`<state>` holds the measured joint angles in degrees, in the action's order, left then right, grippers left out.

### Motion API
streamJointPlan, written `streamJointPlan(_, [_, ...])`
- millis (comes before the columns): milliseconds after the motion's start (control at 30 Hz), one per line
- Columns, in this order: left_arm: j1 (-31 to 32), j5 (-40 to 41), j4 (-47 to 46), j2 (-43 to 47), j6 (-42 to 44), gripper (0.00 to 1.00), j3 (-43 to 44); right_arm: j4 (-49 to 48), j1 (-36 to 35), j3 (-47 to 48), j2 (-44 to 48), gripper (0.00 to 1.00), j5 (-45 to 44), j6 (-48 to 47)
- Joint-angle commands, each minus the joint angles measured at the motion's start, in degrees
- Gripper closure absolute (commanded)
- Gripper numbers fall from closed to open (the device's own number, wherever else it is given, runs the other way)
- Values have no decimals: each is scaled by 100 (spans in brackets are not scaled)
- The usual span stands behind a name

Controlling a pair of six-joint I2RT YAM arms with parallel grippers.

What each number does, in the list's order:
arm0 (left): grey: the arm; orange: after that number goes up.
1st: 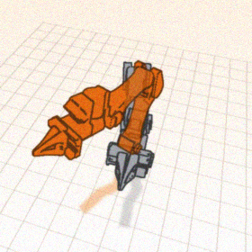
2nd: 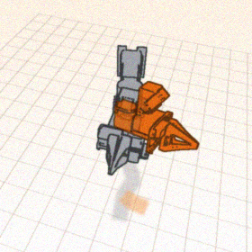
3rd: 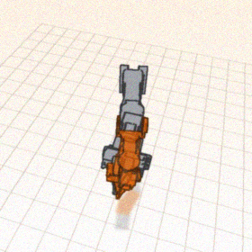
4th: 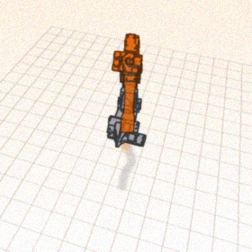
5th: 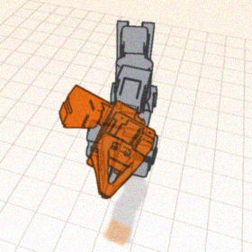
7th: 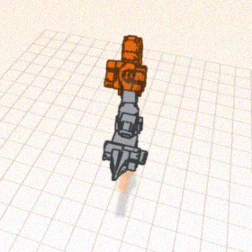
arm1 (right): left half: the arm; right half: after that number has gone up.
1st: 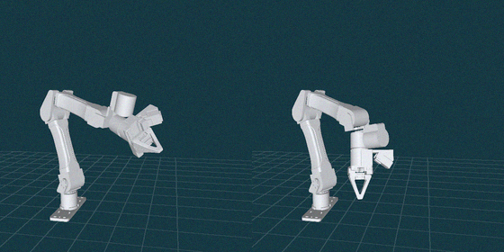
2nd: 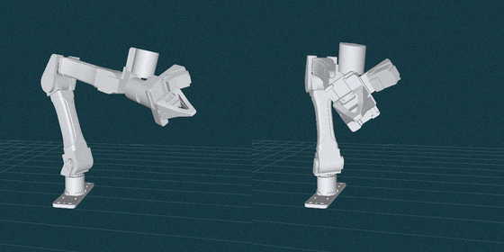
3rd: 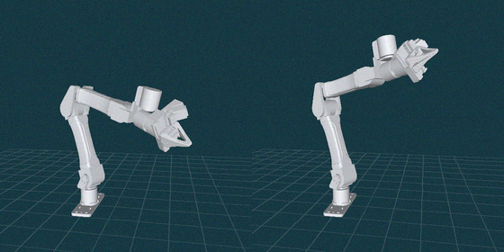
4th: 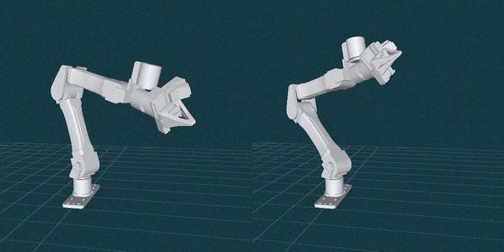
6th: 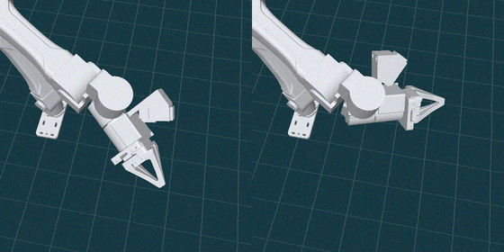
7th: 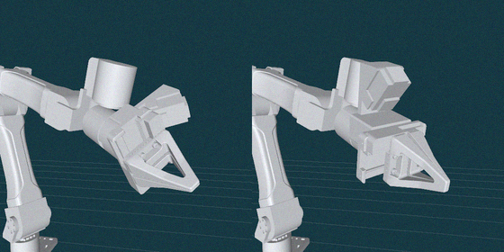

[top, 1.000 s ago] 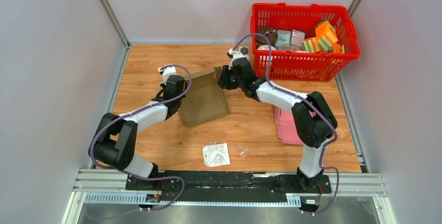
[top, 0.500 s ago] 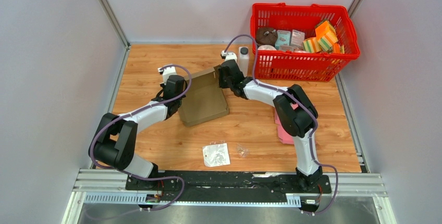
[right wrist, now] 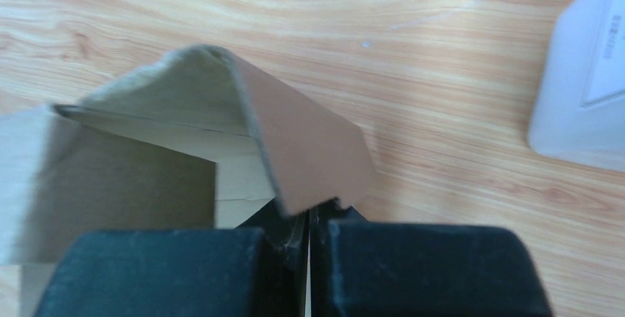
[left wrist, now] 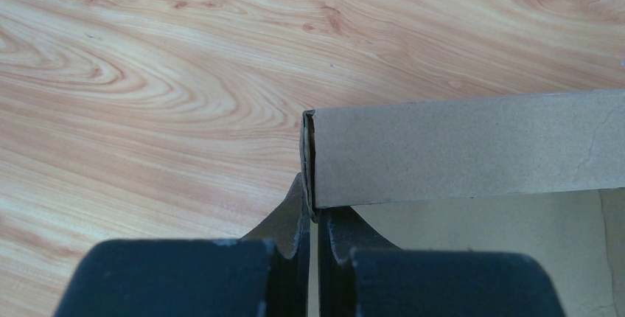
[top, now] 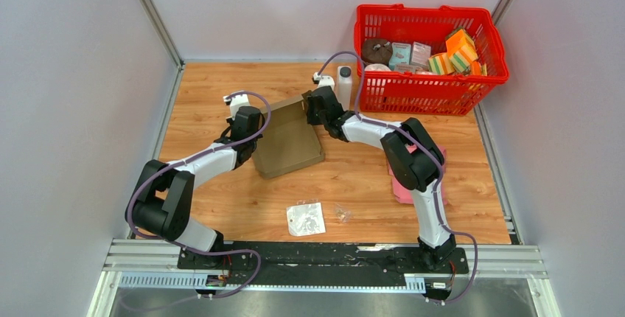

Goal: Fold the paper box

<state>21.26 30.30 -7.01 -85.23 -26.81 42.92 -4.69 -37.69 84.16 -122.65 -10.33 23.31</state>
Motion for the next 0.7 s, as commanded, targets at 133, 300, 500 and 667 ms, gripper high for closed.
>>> streamJointPlan(133, [1, -112, 279, 86, -26, 100, 85, -499, -19, 91, -136, 100, 576, 551])
streamJointPlan(300, [1, -112, 287, 121, -44, 100, 59, -630, 8, -75, -198, 100, 629, 789])
streamJointPlan(500, [1, -130, 279, 129, -88, 100, 33, 293, 25, 312, -584, 100, 813, 1176])
streamJointPlan(667, [1, -86, 314, 129, -18, 100, 24, 442, 95, 153, -348, 100, 918, 948])
